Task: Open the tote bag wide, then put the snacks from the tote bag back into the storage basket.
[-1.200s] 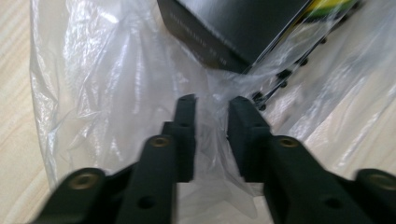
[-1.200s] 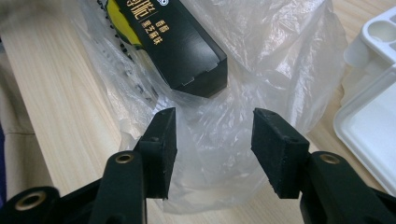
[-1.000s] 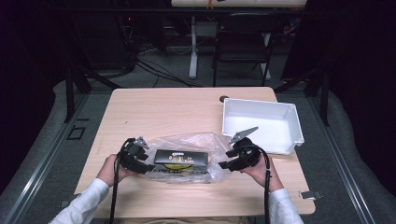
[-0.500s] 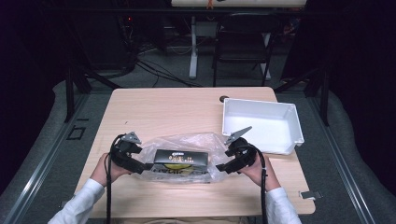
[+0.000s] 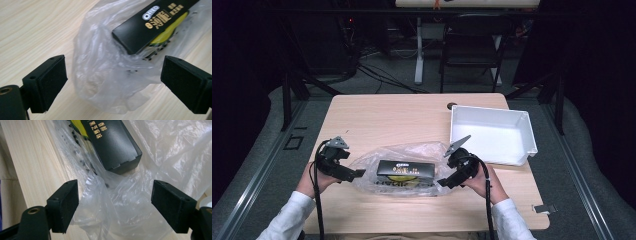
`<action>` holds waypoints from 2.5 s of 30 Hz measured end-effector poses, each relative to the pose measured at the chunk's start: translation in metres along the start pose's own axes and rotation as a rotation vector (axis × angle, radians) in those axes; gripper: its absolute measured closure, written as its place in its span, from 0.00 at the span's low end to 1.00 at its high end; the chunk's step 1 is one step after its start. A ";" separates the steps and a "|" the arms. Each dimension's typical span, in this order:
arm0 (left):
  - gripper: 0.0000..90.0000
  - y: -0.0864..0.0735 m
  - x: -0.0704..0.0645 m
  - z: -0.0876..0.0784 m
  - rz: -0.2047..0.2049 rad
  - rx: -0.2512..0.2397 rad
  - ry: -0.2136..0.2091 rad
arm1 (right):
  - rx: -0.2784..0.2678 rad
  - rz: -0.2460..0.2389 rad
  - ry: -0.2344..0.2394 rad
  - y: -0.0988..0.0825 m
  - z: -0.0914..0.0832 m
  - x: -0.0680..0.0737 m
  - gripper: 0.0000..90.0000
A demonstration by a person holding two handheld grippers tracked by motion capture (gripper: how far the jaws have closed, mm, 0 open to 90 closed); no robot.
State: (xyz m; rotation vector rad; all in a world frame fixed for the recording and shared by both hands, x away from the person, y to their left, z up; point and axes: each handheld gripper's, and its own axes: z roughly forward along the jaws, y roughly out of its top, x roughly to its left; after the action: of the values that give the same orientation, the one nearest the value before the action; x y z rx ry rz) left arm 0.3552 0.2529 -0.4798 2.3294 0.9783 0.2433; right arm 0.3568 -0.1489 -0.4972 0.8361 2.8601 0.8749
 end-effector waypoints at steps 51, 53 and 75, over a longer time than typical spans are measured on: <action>0.03 -0.010 0.014 0.019 -0.025 0.065 0.022 | 0.178 -0.278 0.051 0.080 0.063 -0.001 0.43; 0.03 -0.010 0.014 0.019 -0.023 0.069 0.017 | 0.178 -0.277 0.054 0.080 0.063 0.000 0.43; 0.02 -0.010 0.014 0.021 -0.021 0.083 0.001 | 0.329 -0.338 0.009 0.088 0.085 0.009 0.36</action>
State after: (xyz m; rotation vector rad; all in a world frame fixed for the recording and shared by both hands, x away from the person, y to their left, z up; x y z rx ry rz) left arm 0.3670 0.2587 -0.5038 2.3920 1.0311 0.1988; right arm 0.4082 -0.0397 -0.5211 0.3389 3.0661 0.3793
